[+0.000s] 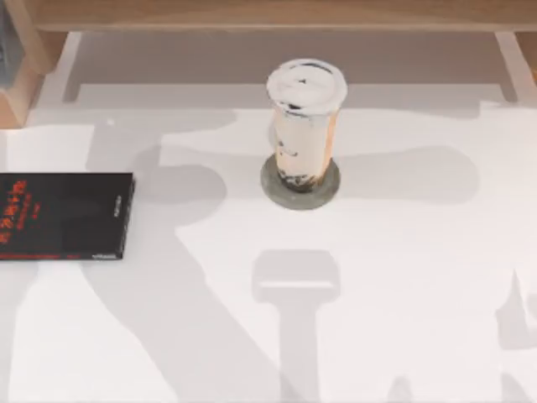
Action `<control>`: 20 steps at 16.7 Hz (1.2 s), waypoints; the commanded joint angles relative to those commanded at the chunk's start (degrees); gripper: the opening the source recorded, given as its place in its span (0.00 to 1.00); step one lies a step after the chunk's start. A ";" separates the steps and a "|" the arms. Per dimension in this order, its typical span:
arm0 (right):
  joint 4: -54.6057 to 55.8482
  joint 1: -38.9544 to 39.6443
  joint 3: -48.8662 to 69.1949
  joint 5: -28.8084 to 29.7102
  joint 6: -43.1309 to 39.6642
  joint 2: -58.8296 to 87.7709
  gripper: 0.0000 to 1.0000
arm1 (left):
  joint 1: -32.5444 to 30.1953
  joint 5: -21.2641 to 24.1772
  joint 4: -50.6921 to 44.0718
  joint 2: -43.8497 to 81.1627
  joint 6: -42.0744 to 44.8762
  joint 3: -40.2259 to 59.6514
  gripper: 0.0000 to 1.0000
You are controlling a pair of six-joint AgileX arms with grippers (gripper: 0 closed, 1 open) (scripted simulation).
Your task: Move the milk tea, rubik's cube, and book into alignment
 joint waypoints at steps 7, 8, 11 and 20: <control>0.00 0.00 0.00 0.00 0.00 0.00 1.00 | 0.00 0.00 0.02 0.08 -0.01 0.07 0.77; 0.00 0.00 0.00 0.00 0.00 0.00 1.00 | 0.00 0.00 0.02 0.08 -0.01 0.07 0.70; 0.00 0.00 0.00 0.00 0.00 0.00 1.00 | 0.00 0.00 0.02 0.08 -0.01 0.07 0.47; 0.00 0.00 0.00 0.00 0.00 0.00 1.00 | 0.00 0.00 0.02 0.08 -0.01 0.07 0.00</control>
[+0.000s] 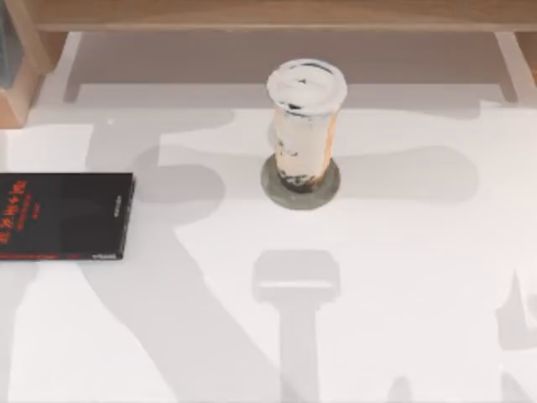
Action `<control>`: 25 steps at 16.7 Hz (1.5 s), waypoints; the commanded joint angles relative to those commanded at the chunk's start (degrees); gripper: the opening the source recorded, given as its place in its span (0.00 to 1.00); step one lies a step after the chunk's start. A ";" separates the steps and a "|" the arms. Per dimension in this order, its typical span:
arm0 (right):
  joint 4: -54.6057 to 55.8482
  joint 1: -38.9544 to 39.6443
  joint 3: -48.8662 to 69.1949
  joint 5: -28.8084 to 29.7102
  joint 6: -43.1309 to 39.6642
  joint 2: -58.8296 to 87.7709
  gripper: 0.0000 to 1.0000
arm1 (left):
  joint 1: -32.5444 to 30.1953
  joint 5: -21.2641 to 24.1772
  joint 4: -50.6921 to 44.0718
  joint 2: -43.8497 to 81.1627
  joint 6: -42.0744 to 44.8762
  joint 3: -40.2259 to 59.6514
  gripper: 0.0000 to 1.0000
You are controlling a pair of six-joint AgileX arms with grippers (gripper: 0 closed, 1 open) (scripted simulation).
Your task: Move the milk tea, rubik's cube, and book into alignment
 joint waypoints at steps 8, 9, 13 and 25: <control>0.00 0.00 0.00 0.00 0.00 0.00 1.00 | 0.41 -0.12 -0.55 -0.98 0.15 -0.19 0.00; 0.00 0.00 0.00 0.00 0.00 0.00 1.00 | 0.65 -0.17 -0.95 -1.86 0.27 -0.36 0.00; 0.00 0.00 0.00 0.00 0.00 0.00 1.00 | 0.32 0.33 -1.10 -2.76 0.13 -1.63 0.00; 0.00 0.00 0.00 0.00 0.00 0.00 1.00 | -1.19 -7.28 13.72 -20.39 19.14 -20.66 0.00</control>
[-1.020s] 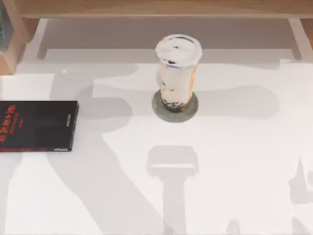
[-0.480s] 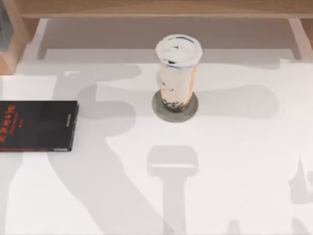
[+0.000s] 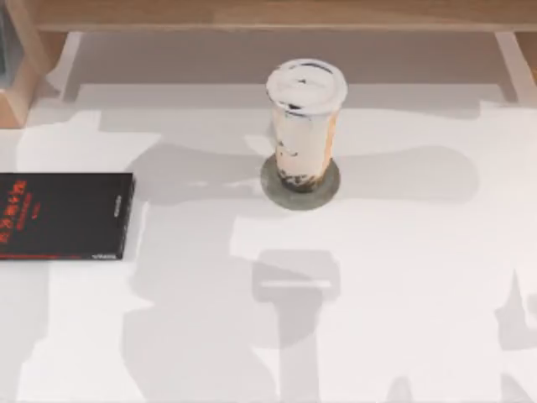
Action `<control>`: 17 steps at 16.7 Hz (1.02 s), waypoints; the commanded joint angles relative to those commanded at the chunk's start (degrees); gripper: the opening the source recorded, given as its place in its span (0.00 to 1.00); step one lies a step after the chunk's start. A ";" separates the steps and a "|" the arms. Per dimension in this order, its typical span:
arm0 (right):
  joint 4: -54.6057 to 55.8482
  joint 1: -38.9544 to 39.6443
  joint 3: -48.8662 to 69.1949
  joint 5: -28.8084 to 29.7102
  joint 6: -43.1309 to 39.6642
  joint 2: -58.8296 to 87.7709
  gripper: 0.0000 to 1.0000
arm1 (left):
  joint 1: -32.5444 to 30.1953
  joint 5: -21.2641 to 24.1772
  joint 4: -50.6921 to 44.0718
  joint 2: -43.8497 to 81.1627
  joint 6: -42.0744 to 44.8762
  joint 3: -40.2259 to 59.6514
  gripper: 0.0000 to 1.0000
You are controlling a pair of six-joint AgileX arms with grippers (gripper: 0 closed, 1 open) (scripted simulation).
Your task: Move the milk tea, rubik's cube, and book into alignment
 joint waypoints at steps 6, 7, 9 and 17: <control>0.00 0.00 0.00 0.00 0.00 0.00 1.00 | -3.47 -6.97 12.25 -16.22 30.07 -24.09 0.00; 0.00 0.00 0.00 0.00 0.00 0.00 1.00 | -4.50 -7.88 12.92 -17.33 35.34 -27.87 0.00; 0.00 0.00 0.00 0.00 0.00 0.00 1.00 | -7.06 -9.29 12.61 -17.67 45.40 -34.74 0.00; 0.00 0.00 0.00 0.00 0.00 0.00 1.00 | -16.24 -10.43 2.49 -6.23 70.89 -49.64 0.00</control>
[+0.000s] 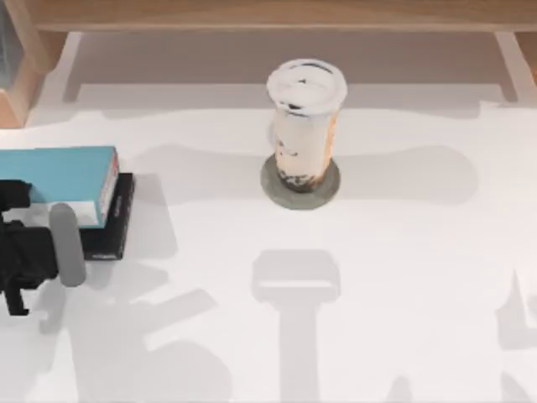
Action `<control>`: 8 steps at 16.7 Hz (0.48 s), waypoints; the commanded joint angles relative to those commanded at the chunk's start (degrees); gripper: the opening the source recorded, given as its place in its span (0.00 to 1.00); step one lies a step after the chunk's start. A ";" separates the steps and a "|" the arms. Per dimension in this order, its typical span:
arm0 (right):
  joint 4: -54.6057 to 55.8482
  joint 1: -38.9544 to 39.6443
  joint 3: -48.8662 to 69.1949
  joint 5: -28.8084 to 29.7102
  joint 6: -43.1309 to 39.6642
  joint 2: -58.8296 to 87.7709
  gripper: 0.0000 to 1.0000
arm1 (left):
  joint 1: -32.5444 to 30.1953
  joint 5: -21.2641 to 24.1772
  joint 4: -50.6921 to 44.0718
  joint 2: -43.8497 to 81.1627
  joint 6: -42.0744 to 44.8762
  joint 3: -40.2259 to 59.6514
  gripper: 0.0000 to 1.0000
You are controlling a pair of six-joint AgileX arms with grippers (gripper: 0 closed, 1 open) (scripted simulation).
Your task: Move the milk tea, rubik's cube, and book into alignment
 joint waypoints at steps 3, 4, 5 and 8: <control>0.00 0.00 0.00 0.00 0.00 0.00 1.00 | -0.44 0.09 -0.70 0.86 0.91 -0.37 0.00; 0.00 0.00 0.00 0.00 0.00 0.00 1.00 | -0.44 0.09 -0.70 0.86 0.91 -0.37 0.00; 0.00 0.00 0.00 0.00 0.00 0.00 1.00 | -0.44 0.09 -0.70 0.86 0.91 -0.37 0.00; 0.00 0.00 0.00 0.00 0.00 0.00 1.00 | -0.21 0.07 -0.22 0.82 1.06 0.29 0.00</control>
